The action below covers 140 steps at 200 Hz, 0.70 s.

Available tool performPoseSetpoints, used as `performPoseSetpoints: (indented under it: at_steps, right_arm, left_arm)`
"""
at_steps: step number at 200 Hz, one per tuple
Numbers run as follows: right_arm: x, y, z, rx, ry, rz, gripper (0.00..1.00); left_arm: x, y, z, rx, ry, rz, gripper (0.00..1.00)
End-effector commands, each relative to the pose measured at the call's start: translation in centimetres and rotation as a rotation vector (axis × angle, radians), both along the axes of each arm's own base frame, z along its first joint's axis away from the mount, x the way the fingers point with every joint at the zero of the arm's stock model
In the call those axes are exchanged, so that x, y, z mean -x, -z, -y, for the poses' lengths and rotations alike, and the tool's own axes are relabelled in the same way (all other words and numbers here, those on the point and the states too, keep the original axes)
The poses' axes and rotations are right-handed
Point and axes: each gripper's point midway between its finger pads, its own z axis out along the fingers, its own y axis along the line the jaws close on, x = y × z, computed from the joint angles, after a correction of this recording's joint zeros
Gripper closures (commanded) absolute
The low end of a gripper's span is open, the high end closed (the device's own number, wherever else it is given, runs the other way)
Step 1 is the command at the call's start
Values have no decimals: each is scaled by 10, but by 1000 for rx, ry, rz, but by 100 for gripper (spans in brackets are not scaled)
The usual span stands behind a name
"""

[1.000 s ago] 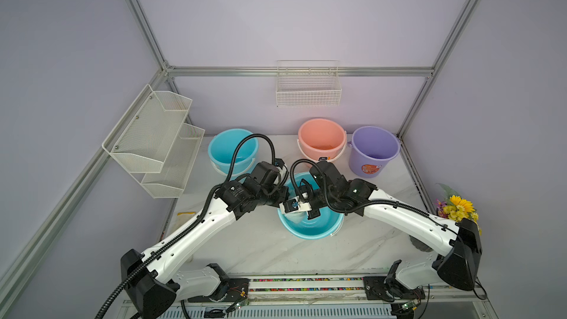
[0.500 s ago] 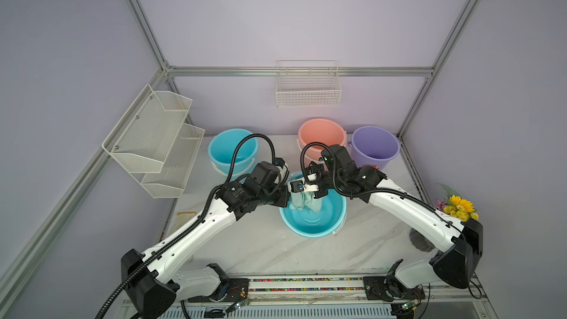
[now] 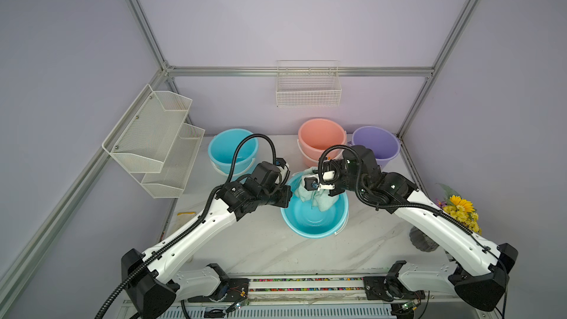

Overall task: Wipe the inside of the bucket with a cloth
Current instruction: Wipe the dirt from the inside of the bucket.

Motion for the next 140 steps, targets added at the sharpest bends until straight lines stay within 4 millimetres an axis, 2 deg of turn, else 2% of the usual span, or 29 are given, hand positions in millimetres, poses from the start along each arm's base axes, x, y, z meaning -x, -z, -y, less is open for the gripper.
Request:
performPoseSetpoints:
  at_steps: [1,39,68,107,140]
  right_arm:
    - [7,12,26,115,54,-29,100]
    - [39,25,39,166,6,-156,100]
    - [72,32,41,155,-55,-304,100]
    - [118,38,27,81,-165,-511,100]
    - [140,49,4,35,-224,-613,100]
  left_arm:
    - [0,-14,7,54,16,26,100]
    - [-1,-17,6,52,8,36,100]
    - [-2,-19,4,51,-3,43,100]
    - [-4,-22,4,50,-13,49,100]
    - [-5,-25,4,55,-16,50,100]
